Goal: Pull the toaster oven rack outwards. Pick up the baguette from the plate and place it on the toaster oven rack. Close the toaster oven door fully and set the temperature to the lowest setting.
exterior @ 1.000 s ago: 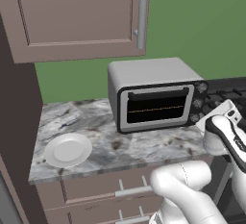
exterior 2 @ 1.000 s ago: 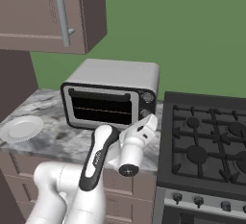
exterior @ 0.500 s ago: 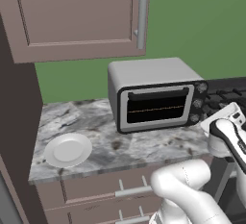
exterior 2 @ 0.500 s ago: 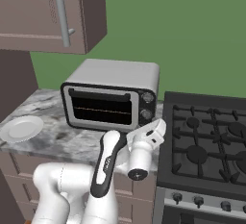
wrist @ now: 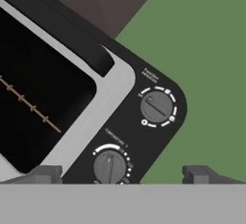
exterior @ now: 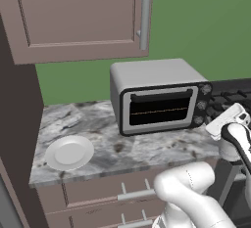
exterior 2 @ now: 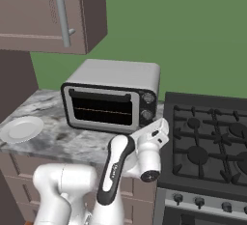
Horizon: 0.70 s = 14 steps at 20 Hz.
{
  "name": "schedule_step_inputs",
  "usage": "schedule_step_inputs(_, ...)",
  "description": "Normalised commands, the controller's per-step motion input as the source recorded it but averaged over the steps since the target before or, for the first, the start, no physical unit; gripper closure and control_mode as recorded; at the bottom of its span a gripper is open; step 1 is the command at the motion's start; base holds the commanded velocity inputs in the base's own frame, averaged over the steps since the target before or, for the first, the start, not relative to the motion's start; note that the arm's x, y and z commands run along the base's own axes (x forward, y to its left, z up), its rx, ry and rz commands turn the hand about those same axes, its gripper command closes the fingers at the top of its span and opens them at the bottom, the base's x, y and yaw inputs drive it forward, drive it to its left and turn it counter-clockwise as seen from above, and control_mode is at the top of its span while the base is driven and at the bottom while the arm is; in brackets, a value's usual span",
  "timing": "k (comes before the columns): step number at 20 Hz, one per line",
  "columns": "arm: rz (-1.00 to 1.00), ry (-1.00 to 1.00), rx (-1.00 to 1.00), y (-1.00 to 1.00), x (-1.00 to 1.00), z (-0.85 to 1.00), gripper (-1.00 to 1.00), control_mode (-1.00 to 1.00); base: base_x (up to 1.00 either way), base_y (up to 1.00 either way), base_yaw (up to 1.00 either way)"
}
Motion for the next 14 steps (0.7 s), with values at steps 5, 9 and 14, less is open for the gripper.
schedule_step_inputs(5, 0.07, 0.00, 0.01, 0.00, 0.39, 0.00, -1.00, -1.00, 0.00, 0.00, 0.00)
schedule_step_inputs(9, 0.02, 0.00, 0.00, 0.00, 0.40, -0.02, -1.00, -1.00, 0.00, 0.00, 0.00)
schedule_step_inputs(14, 0.00, 0.00, 0.00, 0.00, 0.23, -0.15, -1.00, -1.00, 0.00, 0.00, 0.00)
